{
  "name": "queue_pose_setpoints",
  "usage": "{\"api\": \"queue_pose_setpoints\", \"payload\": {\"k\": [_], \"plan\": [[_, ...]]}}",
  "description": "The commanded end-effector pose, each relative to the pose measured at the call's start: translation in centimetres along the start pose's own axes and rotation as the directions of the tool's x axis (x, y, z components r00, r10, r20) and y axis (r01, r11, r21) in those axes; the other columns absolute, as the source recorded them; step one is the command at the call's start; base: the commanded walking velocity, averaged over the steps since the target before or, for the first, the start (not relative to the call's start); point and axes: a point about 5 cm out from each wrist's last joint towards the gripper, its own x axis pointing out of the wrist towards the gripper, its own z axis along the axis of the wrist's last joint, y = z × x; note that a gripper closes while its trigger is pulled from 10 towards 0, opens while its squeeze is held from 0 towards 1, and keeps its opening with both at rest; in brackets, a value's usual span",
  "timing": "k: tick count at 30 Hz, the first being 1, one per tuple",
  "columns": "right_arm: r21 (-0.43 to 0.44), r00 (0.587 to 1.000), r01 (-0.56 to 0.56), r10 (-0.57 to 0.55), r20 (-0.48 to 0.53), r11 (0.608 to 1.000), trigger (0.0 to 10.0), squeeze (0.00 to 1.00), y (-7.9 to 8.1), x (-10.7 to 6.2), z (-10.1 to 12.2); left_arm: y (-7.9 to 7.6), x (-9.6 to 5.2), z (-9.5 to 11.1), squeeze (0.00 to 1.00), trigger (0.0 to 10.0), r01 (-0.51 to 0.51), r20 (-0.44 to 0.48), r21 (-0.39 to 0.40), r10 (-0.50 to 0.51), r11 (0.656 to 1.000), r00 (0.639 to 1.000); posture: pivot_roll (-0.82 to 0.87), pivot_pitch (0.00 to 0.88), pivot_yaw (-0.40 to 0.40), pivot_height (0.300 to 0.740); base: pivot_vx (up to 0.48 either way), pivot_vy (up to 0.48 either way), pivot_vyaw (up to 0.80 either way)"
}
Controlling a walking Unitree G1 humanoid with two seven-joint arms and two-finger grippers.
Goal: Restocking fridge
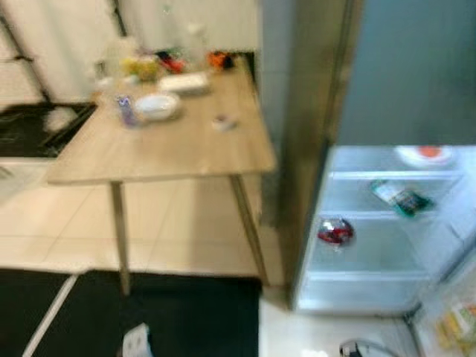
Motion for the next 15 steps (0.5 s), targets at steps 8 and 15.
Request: {"api": "queue_pose_setpoints", "payload": {"k": [8, 15], "plan": [[-0.036, 0.999, 0.031, -0.03, 0.013, 0.999, 10.0, 0.0, 0.14, 0.19, 0.92, -0.14, 0.08, 0.01, 0.0, 10.0, 0.01, -0.012, 0.005, -0.01, 1.0, 1.0, -0.08, 0.0, 0.022, 0.74, 0.0, -0.334, 0.0], [-0.034, 1.0, -0.003, 0.004, 0.017, 0.999, 10.0, 0.0, 0.24, 0.21, 1.14, -0.54, 0.36, 0.74, 0.0, 10.0, 0.029, 0.007, 0.008, -0.029, 1.0, 1.0, -0.08, 0.0, 0.019, 0.74, 0.0, -0.43, 0.13]]}}
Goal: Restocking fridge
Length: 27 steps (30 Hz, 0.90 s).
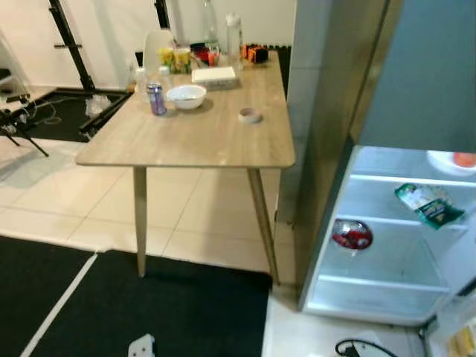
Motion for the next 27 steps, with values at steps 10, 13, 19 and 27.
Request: {"api": "queue_pose_setpoints", "payload": {"k": [10, 13, 19, 27], "plan": [[0.016, 1.0, 0.023, -0.024, 0.016, 1.0, 10.0, 0.0, -0.33, 0.02, 0.47, -0.2, 0.09, 0.08, 0.0, 10.0, 0.013, 0.002, 0.001, -0.013, 1.0, 1.0, -0.09, 0.0, 0.019, 0.74, 0.0, -0.447, 0.64], [0.01, 1.0, 0.025, -0.025, 0.012, 1.0, 10.0, 0.0, -0.36, 0.01, 0.44, -0.29, 0.09, -0.13, 0.0, 10.0, 0.017, -0.005, -0.001, -0.017, 1.0, 1.0, -0.09, 0.0, 0.019, 0.74, 0.0, -0.433, 0.0], [0.011, 1.0, 0.025, -0.025, 0.015, 1.0, 10.0, 0.0, -0.36, 0.01, 0.48, -0.36, 0.13, -0.1, 0.0, 10.0, 0.015, -0.003, -0.004, -0.015, 1.0, 1.0, -0.09, 0.0, 0.018, 0.74, 0.0, -0.244, 0.0], [0.021, 0.999, 0.025, -0.026, 0.025, 0.999, 10.0, 0.0, -0.28, 0.05, 0.71, -0.44, 0.23, 0.18, 0.0, 10.0, 0.013, 0.007, -0.009, -0.013, 1.0, 1.0, -0.09, 0.0, 0.018, 0.74, 0.0, 0.0, 0.0]]}}
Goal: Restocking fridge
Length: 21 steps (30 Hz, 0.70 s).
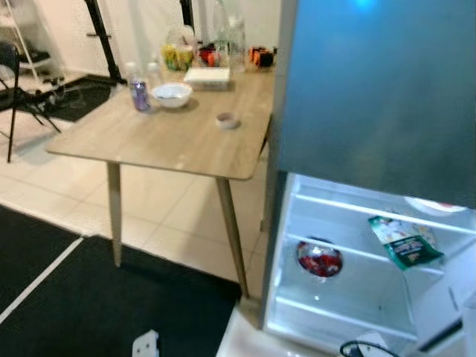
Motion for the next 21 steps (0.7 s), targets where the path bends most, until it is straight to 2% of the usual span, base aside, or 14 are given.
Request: {"api": "queue_pose_setpoints", "payload": {"k": [1, 12, 21], "plan": [[0.022, 1.0, -0.005, 0.005, 0.027, 1.0, 10.0, 0.0, 0.3, 0.1, 0.6, 0.3, -0.2, -0.2, 0.0, 10.0, -0.014, -0.007, 0.005, 0.014, 1.0, 1.0, -0.09, 0.0, 0.018, 0.74, 0.0, 0.0, 0.0], [0.046, 0.997, -0.015, 0.011, 0.081, 0.999, 10.0, 0.0, 0.4, 0.2, 1.9, 0.3, -0.1, 0.0, 0.0, 10.0, -0.004, -0.001, 0.014, 0.004, 1.0, 1.0, -0.09, 0.0, 0.022, 0.74, 0.0, 0.0, 0.0], [0.058, 0.992, -0.024, 0.017, 0.126, 0.998, 10.0, 0.0, 0.5, 0.3, 3.3, -0.1, 0.0, 0.1, 0.0, 10.0, 0.011, -0.002, 0.018, -0.011, 1.0, 1.0, -0.09, 0.0, 0.022, 0.74, 0.0, -0.45, 0.0]]}}
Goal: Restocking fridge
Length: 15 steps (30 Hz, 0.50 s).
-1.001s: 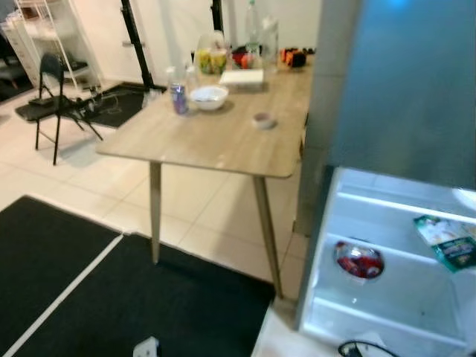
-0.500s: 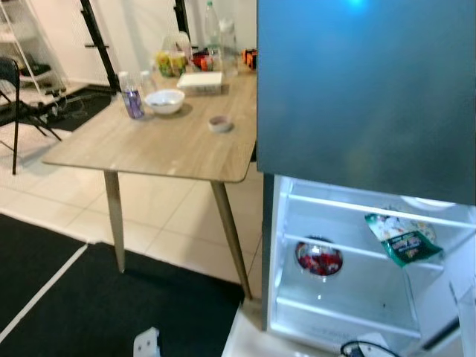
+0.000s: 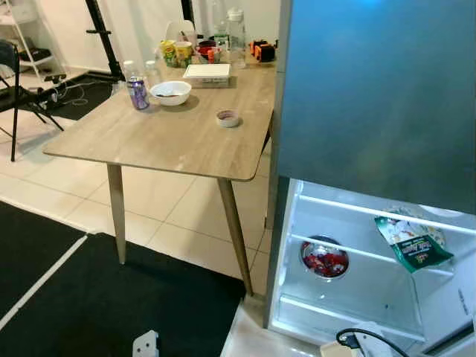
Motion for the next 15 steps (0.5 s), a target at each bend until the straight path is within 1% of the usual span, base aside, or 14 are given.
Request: {"api": "queue_pose_setpoints", "payload": {"k": [1, 13, 15], "plan": [[0.008, 0.999, 0.019, -0.019, 0.03, 1.0, 10.0, 0.0, -0.7, 0.0, 0.7, 0.0, 0.0, -0.2, 0.0, 10.0, 0.0, -0.009, 0.007, 0.0, 1.0, 1.0, -0.09, 0.0, 0.022, 0.74, 0.0, -0.394, 0.0], [0.002, 0.999, -0.002, 0.002, 0.048, 1.0, 10.0, 0.0, -0.4, 0.0, 1.1, -0.2, 0.0, -0.6, 0.0, 10.0, -0.002, -0.027, 0.018, 0.002, 1.0, 1.0, -0.09, 0.0, 0.021, 0.74, 0.0, 0.0, 0.0], [0.019, 0.997, -0.008, 0.007, 0.079, 1.0, 10.0, 0.0, -0.3, 0.1, 2.0, -0.3, 0.1, -0.5, 0.0, 10.0, 0.008, -0.023, 0.03, -0.007, 1.0, 1.0, -0.09, 0.0, 0.023, 0.74, 0.0, 0.0, 0.0]]}}
